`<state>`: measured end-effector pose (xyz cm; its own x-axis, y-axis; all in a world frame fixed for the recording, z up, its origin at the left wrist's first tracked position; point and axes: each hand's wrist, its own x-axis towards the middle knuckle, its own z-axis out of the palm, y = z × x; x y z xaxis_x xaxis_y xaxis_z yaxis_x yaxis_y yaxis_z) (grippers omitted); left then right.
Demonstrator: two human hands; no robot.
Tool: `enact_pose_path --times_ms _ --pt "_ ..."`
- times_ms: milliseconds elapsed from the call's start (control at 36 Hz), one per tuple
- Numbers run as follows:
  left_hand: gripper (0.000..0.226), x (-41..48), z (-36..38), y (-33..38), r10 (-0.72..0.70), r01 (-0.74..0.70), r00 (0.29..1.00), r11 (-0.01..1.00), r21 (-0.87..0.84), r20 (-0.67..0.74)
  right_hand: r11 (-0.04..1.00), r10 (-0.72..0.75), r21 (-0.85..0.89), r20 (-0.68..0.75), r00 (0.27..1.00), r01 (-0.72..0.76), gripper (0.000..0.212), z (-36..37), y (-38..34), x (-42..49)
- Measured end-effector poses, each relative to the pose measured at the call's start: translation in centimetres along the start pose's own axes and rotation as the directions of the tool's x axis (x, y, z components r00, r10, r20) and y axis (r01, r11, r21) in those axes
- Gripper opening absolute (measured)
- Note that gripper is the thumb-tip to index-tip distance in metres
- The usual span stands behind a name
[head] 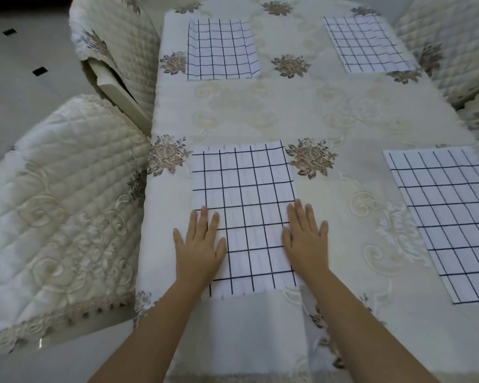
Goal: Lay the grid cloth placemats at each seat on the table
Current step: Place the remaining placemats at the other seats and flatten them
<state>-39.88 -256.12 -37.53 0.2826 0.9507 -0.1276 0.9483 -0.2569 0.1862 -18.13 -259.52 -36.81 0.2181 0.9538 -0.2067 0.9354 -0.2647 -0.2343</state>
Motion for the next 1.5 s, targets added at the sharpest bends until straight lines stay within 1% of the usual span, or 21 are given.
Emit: enact_pose_path --times_ms 56,83,139,194,222,250,333,417,500,528,583,667,833,917,1083,1222,1306,1361,1389,1417,1500 --pt "0.062 -0.7 0.2 -0.8 -0.007 0.007 1.0 0.998 -0.06 0.002 0.999 0.014 0.052 -0.022 1.0 -0.013 0.073 -0.3 0.5 -0.7" --pt "0.068 -1.1 0.2 -1.1 -0.011 0.011 1.0 0.995 -0.097 0.002 0.994 0.022 0.103 -0.04 0.999 -0.018 0.068 -0.5 0.8 -1.0" --pt "0.093 -1.8 0.0 -1.7 -0.02 0.023 1.0 0.984 -0.176 0.02 0.965 0.083 0.258 -0.1 0.992 -0.055 0.054 -1.4 1.0 -1.5" --pt "0.12 -2.7 -0.8 -2.0 -0.026 0.048 0.995 0.973 -0.228 0.099 0.87 0.241 0.463 -0.098 0.966 -0.17 0.046 -2.8 1.3 -1.9" --pt "0.127 -3.2 -1.2 -2.0 -0.026 0.06 0.989 0.972 -0.226 0.147 0.803 0.312 0.55 -0.063 0.948 -0.228 0.042 -3.5 1.3 -2.2" --pt "0.133 -3.6 -1.6 -2.1 -0.025 0.067 0.981 0.974 -0.214 0.191 0.761 0.347 0.592 -0.027 0.937 -0.265 0.037 -3.9 1.4 -2.4" --pt "0.145 -5.2 -2.0 -1.8 -0.014 0.067 0.956 0.983 -0.17 0.291 0.781 0.324 0.544 0.066 0.944 -0.307 0.031 -4.1 1.8 -2.7" --pt "0.147 -6.7 -2.4 -1.2 -0.021 0.069 0.935 0.99 -0.125 0.353 0.786 0.304 0.513 0.165 0.938 -0.345 0.03 -3.8 2.0 -2.4" --pt "0.151 -7.0 -2.7 -0.7 -0.057 0.097 0.92 0.992 -0.085 0.389 0.803 0.293 0.472 0.219 0.93 -0.364 0.02 -4.1 2.2 -2.2" --pt "0.154 -6.9 -2.9 -0.5 -0.064 0.1 0.914 0.993 -0.07 0.401 0.811 0.287 0.456 0.235 0.929 -0.366 0.022 -4.2 2.2 -2.2" --pt "0.158 -6.7 -3.2 -0.2 -0.075 0.101 0.903 0.994 -0.04 0.422 0.836 0.269 0.415 0.26 0.927 -0.359 0.037 -4.5 2.5 -2.2" --pt "0.157 -6.5 -3.6 0.1 -0.09 0.114 0.894 0.993 -0.029 0.44 0.88 0.223 0.342 0.315 0.923 -0.33 0.046 -4.9 2.4 -2.3" --pt "0.154 -6.5 -3.9 0.4 -0.097 0.125 0.888 0.992 -0.033 0.449 0.916 0.197 0.263 0.361 0.912 -0.302 0.045 -5.2 2.8 -2.3" --pt "0.153 -6.5 -3.9 0.5 -0.109 0.136 0.89 0.99 -0.031 0.442 0.924 0.182 0.251 0.373 0.91 -0.288 0.044 -5.1 2.9 -2.4" --pt "0.15 -6.6 -3.9 0.5 -0.117 0.163 0.899 0.984 -0.075 0.423 0.938 0.148 0.239 0.384 0.911 -0.253 0.05 -5.1 3.0 -2.4" --pt "0.153 -6.5 -4.0 0.4 -0.135 0.168 0.887 0.985 -0.037 0.442 0.935 0.132 0.258 0.385 0.913 -0.244 0.051 -5.2 3.2 -2.4" --pt "0.143 -6.5 -4.1 1.0 -0.165 0.185 0.874 0.983 0.001 0.456 0.933 0.133 0.264 0.38 0.916 -0.245 0.043 -5.0 3.6 -2.5" --pt "0.123 -6.6 -4.1 1.2 -0.197 0.184 0.871 0.98 0.073 0.45 0.94 0.124 0.251 0.381 0.916 -0.232 0.03 -5.0 3.5 -2.7" --pt "0.117 -6.5 -4.1 1.5 -0.194 0.165 0.892 0.981 0.104 0.408 0.946 0.12 0.235 0.383 0.916 -0.223 0.023 -5.1 3.4 -2.8" --pt "0.115 -6.3 -4.0 1.6 -0.157 0.11 0.926 0.982 0.151 0.342 0.953 0.116 0.219 0.382 0.917 -0.212 0.02 -5.1 3.3 -2.9" --pt "0.109 -5.7 -4.3 2.4 -0.069 -0.024 0.956 0.95 0.313 0.284 0.972 0.077 0.182 0.355 0.932 -0.15 0.028 -5.1 3.2 -3.3"
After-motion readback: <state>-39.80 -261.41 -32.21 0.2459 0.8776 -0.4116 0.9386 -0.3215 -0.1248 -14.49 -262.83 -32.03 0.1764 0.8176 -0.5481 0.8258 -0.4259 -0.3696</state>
